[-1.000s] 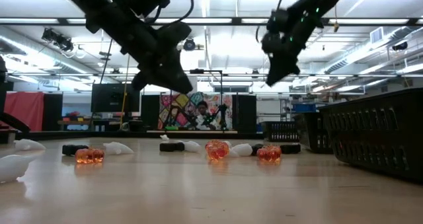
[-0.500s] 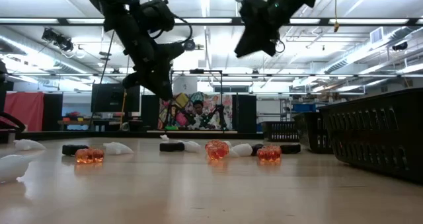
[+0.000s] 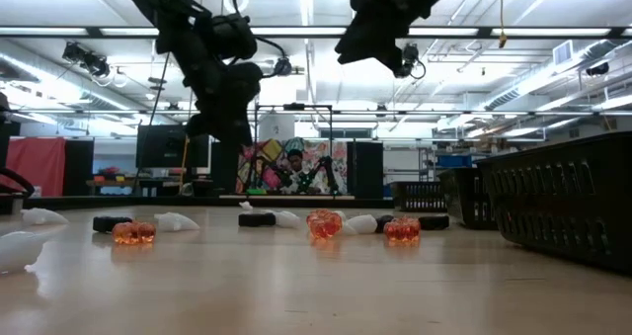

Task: Sort Halloween decoration
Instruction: Put the white ghost toy into the top black bin

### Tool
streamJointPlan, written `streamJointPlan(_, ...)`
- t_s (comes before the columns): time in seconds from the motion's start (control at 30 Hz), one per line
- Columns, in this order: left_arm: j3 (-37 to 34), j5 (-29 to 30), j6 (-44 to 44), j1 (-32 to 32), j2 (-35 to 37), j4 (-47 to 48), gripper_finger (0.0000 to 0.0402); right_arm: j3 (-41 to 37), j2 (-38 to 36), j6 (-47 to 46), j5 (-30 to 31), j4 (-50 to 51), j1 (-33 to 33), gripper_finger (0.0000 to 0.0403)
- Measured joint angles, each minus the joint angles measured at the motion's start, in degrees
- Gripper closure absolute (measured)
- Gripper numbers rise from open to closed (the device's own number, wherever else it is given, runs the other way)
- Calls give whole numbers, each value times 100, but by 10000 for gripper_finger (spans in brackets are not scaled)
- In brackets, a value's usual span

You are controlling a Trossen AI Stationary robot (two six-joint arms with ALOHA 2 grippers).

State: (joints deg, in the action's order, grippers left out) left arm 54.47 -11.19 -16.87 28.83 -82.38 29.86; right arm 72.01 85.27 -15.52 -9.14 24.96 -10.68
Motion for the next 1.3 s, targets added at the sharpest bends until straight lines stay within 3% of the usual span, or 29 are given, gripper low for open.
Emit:
streamJointPlan(0.23, -413, 729, 109, -1243, 1072, 71, 256, 0, 0, -203, -126, 319, 35, 305)
streamJointPlan(0.4, -707, 812, -290, -2286, 1860, 333, 256, 0, -4, -58, -121, 394, 81, 305)
streamJointPlan(0.77, -1311, 964, -1420, -4070, 2053, 1394, 247, 0, -4, 75, -101, 547, 81, 305)
streamJointPlan(1.07, -1802, 1053, -2521, -4535, 2056, 1645, 193, 0, -4, 73, 8, 466, 107, 304)
streamJointPlan(1.3, -2352, 1057, -3175, -4617, 2052, 1415, 187, 0, -4, 73, 56, 420, 155, 304)
